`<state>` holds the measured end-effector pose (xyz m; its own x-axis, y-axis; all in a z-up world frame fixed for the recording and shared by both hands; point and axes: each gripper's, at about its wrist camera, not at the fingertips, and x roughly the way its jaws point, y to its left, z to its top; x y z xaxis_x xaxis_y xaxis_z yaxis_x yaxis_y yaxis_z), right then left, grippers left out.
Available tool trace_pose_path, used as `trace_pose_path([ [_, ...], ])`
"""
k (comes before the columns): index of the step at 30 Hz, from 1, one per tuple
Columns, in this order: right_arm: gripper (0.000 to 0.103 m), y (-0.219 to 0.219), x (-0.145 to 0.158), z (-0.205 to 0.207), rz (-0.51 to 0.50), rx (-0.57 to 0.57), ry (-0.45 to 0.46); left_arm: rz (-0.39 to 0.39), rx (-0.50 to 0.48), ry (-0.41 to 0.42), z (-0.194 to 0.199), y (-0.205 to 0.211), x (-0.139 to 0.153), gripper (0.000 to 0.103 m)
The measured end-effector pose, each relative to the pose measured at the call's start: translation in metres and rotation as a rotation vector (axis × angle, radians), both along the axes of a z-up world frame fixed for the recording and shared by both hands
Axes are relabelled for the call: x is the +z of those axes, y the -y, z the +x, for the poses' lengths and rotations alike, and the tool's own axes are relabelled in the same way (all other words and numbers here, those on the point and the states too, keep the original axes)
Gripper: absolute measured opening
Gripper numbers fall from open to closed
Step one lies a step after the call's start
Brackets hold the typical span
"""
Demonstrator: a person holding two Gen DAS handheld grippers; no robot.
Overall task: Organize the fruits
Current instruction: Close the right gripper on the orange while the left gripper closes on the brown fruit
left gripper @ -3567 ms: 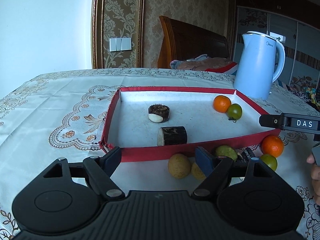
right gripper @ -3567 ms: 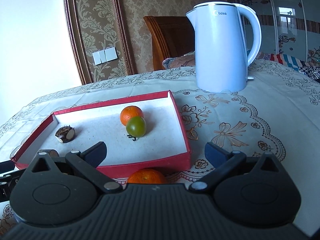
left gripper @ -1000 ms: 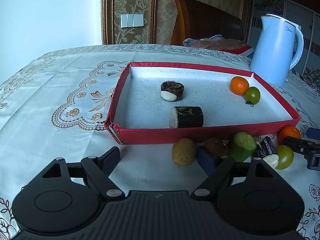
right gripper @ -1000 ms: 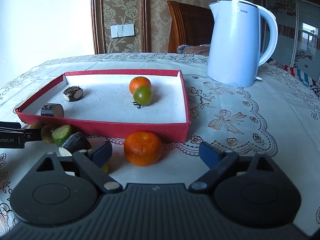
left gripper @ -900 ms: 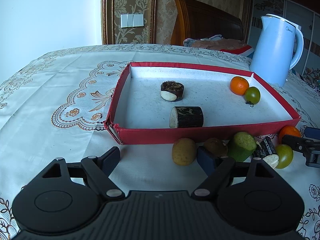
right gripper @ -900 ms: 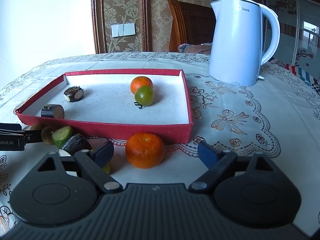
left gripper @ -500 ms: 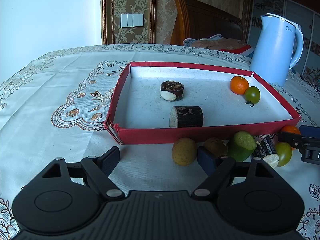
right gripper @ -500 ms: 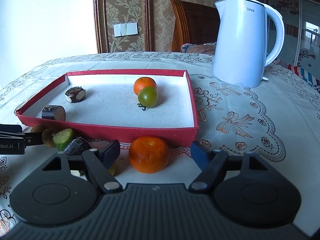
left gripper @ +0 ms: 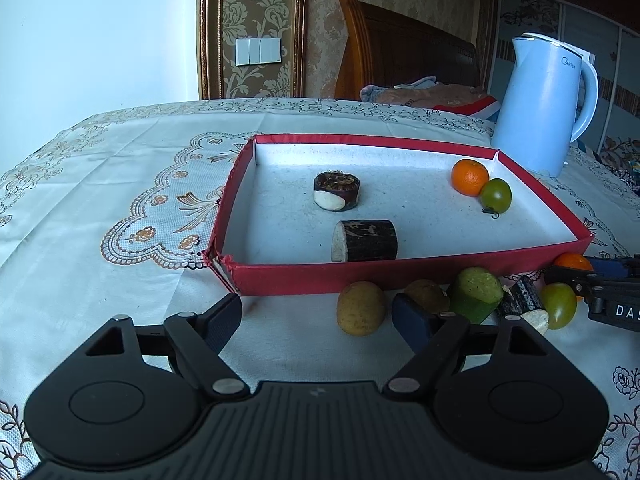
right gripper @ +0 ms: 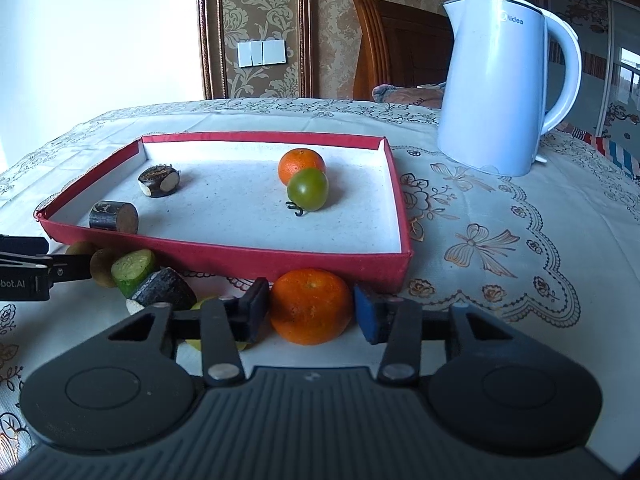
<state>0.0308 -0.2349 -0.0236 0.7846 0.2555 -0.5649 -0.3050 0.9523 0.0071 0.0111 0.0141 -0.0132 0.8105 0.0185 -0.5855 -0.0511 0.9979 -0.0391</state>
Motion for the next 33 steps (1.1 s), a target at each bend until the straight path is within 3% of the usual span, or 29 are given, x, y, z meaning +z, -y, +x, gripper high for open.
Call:
trace_pose_path([
  [3, 0.042, 0.001, 0.000, 0.000, 0.001, 0.001, 0.000, 0.006, -0.009, 0.009, -0.001, 0.002, 0.001, 0.079],
  [7, 0.042, 0.000, 0.000, 0.000, -0.001, -0.004, 0.004, -0.006, -0.050, -0.011, 0.000, 0.003, 0.000, 0.054],
  [10, 0.042, 0.000, 0.000, 0.000, 0.000, -0.004, 0.004, 0.022, -0.068, -0.006, -0.002, 0.009, -0.001, 0.049],
  [14, 0.042, 0.001, 0.000, 0.000, 0.002, -0.008, 0.004, 0.014, -0.105, -0.007, -0.003, 0.012, -0.001, 0.033],
  [33, 0.041, 0.002, -0.001, -0.001, 0.006, -0.017, 0.008, 0.022, -0.111, -0.014, -0.001, 0.014, -0.002, 0.031],
])
